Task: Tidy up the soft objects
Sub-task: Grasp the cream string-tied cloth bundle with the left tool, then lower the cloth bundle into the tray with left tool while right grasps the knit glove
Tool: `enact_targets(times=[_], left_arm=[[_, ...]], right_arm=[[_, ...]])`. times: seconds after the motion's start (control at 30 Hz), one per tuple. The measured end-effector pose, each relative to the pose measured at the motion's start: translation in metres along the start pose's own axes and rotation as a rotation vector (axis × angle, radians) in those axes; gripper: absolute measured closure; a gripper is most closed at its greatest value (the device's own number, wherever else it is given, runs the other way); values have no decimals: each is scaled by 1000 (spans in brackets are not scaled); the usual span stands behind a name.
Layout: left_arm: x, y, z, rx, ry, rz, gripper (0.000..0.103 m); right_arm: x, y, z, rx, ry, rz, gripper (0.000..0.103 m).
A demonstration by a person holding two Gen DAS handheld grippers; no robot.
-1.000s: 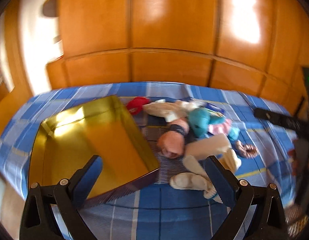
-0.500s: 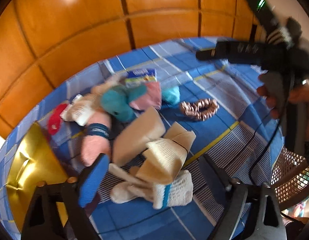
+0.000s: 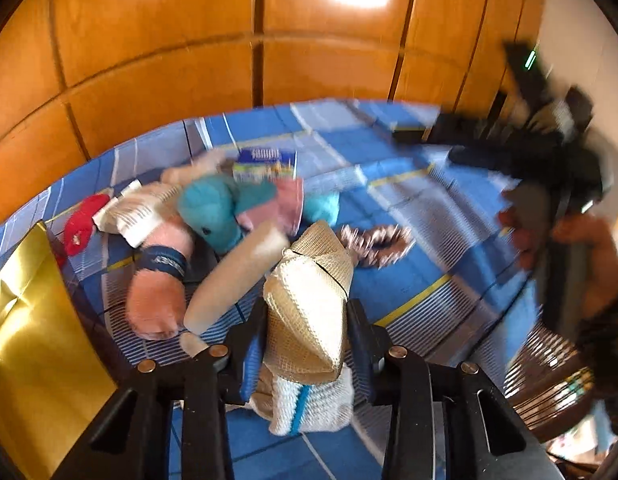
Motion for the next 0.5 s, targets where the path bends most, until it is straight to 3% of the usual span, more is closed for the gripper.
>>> enact_targets(times=[0.17, 0.27, 0.5], left_arm=[[20, 50, -6, -111, 99, -70, 63], [45, 74, -15, -155, 193, -106, 63], [124, 114, -52, -229, 418, -3, 62]], right_arm=[[28, -12, -12, 76, 114, 45, 1], [61, -22, -29, 160, 239, 134, 10], [161, -31, -102, 343, 635, 330, 15]])
Point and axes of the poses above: each gripper's, at about its wrist camera, not at the fingertips, and y roughly against the way its jaws point, x to its left, z to its top, the point moved 8 cm from there along -y, roughly the way its jaws point, and after that the axes turned 15 degrees about x, right-handed, at the moved point
